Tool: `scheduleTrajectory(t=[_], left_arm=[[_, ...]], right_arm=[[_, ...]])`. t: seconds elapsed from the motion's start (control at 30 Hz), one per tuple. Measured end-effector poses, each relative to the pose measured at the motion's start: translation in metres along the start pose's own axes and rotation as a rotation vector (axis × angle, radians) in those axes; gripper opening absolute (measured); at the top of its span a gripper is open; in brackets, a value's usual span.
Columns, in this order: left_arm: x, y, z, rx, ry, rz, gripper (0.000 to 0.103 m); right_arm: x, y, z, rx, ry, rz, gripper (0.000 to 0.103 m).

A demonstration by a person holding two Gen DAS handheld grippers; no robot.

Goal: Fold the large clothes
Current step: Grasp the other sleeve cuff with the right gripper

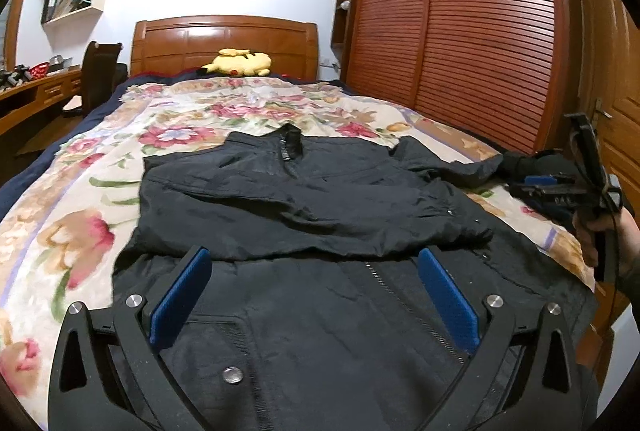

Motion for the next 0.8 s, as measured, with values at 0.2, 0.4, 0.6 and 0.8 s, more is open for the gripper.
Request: scheduleTrajectory(t=[0.2, 0.4, 0.6, 0.8], left_arm=[[0.003, 0.001, -0.018, 0.003, 0.041, -0.019, 0.103], [0.004, 0.005, -0.030, -0.014, 0.044, -0.024, 0.103], [0.001, 0.018, -0.041, -0.022, 0.070, 0.015, 0.103], [-0.002, 0.020, -0.050, -0.029, 0.097, 0.020, 0.103]], right_arm=[[0.015, 0.002, -0.030, -0.048, 0.055, -0.012, 0.068], [0.033, 0.011, -0.052, -0.082, 0.107, -0.031, 0.068], [0.045, 0.029, -0.060, -0.099, 0.141, -0.034, 0.068], [0.052, 0.063, -0.065, -0.100, 0.172, 0.017, 0.065]])
Point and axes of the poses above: each gripper's, at about its wrist camera, not at the fingertips, and y roughly the way its jaws point, z to its left, x to its top, the point moved 4 cm from there along y, roughly the way its jaws point, and after that the axes turned 7 degrees about x, right-handed, at the moved point
